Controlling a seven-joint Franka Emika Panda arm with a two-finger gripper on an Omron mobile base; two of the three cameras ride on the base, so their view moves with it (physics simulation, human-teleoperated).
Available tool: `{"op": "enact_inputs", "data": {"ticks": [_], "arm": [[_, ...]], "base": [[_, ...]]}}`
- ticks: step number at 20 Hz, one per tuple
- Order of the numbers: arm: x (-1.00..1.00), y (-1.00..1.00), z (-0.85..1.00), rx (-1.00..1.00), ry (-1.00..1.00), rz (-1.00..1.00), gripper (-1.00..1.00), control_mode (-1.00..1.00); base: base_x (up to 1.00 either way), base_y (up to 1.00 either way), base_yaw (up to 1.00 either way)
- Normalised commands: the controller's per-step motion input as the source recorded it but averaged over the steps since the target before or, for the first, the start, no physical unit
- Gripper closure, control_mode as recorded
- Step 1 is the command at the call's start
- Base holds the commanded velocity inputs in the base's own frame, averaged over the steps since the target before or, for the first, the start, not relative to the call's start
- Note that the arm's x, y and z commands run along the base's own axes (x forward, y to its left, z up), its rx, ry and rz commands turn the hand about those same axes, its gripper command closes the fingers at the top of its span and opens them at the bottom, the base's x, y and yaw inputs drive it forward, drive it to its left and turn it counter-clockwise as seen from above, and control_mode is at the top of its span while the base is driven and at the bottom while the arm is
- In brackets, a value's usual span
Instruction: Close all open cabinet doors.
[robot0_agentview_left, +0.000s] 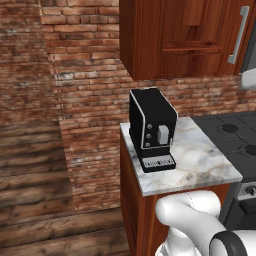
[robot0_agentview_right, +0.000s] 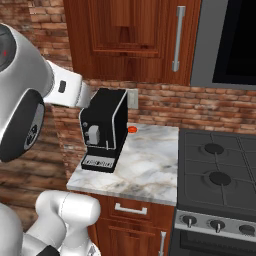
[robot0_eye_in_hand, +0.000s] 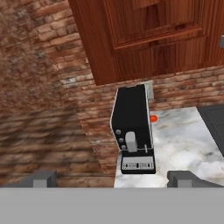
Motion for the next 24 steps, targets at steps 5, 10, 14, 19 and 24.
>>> {"op": "enact_inputs", "data": {"ticks": [5,10,14,19,24], "arm": [[-0.24,0.24,0.00,-0.03,0.05,0.00,-1.00,-1.00],[-0.03,0.01,-0.18,-0.05,0.04,-0.01,-1.00,-1.00],[-0.03,0.00,-0.15,-0.05,0.03,-0.04,-1.00,-1.00],[-0.13,0.08,-0.07,-0.04,0.03,-0.01,-1.00,-1.00],[-0.50,0.24,0.03,-0.01,0.00,0.00,-1.00,-1.00]], "base": [[0.00,0.00,0.00],[0.00,0.00,0.00],[0.00,0.00,0.00],[0.00,0.00,0.00],[0.00,0.00,0.00]]}}
